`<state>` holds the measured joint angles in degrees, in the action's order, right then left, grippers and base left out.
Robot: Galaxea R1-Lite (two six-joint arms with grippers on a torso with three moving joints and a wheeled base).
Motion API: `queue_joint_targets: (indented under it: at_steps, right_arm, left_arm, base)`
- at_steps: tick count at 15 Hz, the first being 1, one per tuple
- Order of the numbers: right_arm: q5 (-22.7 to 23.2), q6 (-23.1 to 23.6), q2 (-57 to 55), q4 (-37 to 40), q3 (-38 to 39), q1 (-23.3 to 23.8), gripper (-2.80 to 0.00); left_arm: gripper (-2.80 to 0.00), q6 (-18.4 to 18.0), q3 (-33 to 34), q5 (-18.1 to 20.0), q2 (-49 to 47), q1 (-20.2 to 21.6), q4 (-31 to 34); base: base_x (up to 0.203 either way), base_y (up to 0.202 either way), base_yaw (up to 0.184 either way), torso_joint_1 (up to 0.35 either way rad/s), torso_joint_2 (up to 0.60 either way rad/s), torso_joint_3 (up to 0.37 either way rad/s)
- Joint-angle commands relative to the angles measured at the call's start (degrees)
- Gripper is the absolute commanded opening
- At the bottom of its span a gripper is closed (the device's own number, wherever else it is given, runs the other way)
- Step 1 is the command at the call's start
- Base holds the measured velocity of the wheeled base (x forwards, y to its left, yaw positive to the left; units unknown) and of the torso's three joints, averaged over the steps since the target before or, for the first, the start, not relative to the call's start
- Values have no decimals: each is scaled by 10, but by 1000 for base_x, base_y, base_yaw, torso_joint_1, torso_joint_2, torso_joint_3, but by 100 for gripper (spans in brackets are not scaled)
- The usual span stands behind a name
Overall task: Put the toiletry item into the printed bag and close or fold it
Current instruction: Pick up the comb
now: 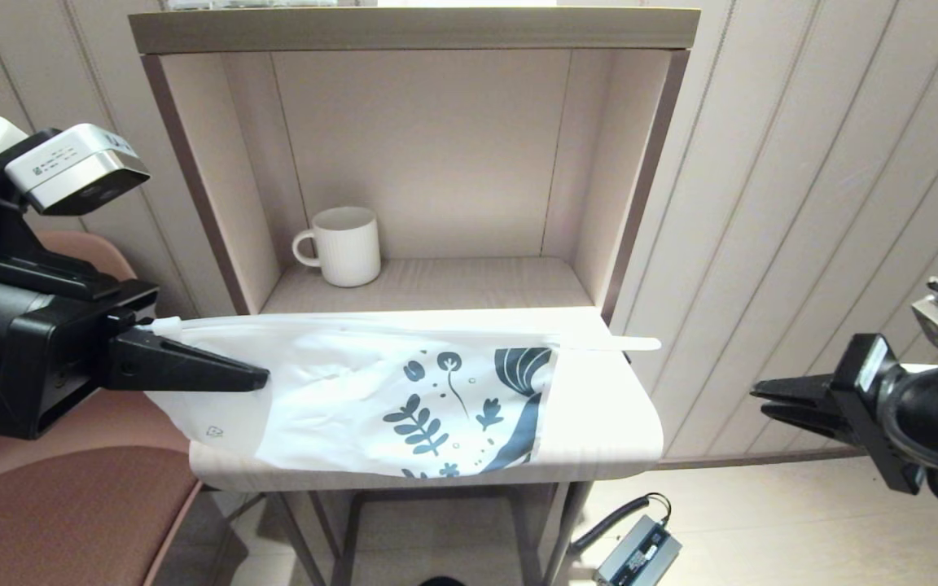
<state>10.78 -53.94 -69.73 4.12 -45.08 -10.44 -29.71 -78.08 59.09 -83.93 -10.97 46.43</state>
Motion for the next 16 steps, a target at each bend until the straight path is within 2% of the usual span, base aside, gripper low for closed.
queue_joint_targets:
  at_steps: [1, 5, 9, 12, 14, 16]
  right_arm:
    - [3, -1, -11, -4, 15, -2, 0]
    - [3, -5, -31, -64, 37, -1, 0]
    - [2, -8, -101, -120, 40, 1, 0]
    - [3, -43, -122, -227, 83, 1, 0]
    - [8, -47, -148, -290, 98, 0, 0]
    - [9, -48, -154, -301, 93, -4, 0]
  left_arm:
    - [-280, -2, 3, 3, -1, 0, 2]
    - [-280, -3, 5, 3, -3, 0, 3]
    - [-280, -2, 22, 4, -2, 0, -14]
    - [-280, -1, 22, 4, 2, 0, -15]
    - [-280, 0, 20, 4, 2, 0, -15]
    - [-280, 0, 16, 4, -1, 0, -15]
  base:
    - [0, 0, 0, 0, 0, 0]
    - [0, 0, 0, 0, 0, 0]
    - [0, 0, 0, 0, 0, 0]
    - [0, 0, 0, 0, 0, 0]
    - [0, 0, 0, 0, 0, 0]
    - [0, 0, 0, 0, 0, 0]
